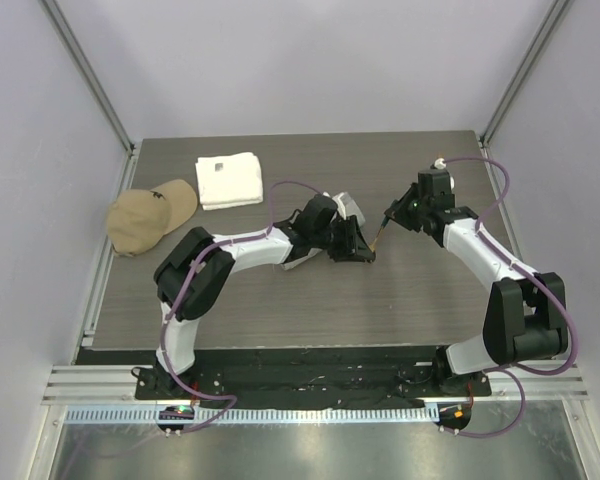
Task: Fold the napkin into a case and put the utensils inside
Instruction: Pass from the right arm to the left, then pass from the left arm to the right
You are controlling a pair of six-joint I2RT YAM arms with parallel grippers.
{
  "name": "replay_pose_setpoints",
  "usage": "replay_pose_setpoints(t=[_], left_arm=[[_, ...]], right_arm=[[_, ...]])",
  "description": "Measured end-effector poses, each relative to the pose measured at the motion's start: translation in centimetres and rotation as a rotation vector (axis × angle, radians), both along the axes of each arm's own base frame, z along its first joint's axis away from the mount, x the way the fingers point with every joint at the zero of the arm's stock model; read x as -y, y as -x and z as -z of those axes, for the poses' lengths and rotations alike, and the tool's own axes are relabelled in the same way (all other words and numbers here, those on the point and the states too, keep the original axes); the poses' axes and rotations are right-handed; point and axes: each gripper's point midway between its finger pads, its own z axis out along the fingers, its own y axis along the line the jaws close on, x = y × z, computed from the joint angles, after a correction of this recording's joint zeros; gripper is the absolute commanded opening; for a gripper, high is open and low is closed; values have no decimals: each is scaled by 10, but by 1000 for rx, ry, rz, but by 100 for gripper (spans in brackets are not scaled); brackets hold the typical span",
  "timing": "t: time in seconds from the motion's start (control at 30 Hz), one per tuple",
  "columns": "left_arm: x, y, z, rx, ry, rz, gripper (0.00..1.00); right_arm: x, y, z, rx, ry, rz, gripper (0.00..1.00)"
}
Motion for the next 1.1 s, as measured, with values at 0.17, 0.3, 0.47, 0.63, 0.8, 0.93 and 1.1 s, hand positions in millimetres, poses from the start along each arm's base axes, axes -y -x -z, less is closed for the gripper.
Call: replay_pose_setpoints(t=[0.17,0.3,0.47,0.63,0.8,0.93,1.1], left_arm=[[-1,-2,0,0,-7,-16,15],[-3,-3,0,10,-16,-18,0],[-17,0,-5,-22,-37,4,0],[-76,-4,-11,-83,-139,58,0],[-150,-16,-16,-166,-187,54,0],[-173,-8,-19,-218,-177,90,0],[-164,16,-33,-249,-93,167,0]], right_arm=[[-3,2,2,-2,-5,4,1],[-5,5,-1,6,-11,4,1],[-12,10,-3,0,-21,-50,33],[-24,3,-19,26,28,-188,49],[-45,-23,-31,73,30,-346,77],[-80,-12,-12,60,-53,-498,84],[-125,16,7,84,-290,-562,89]])
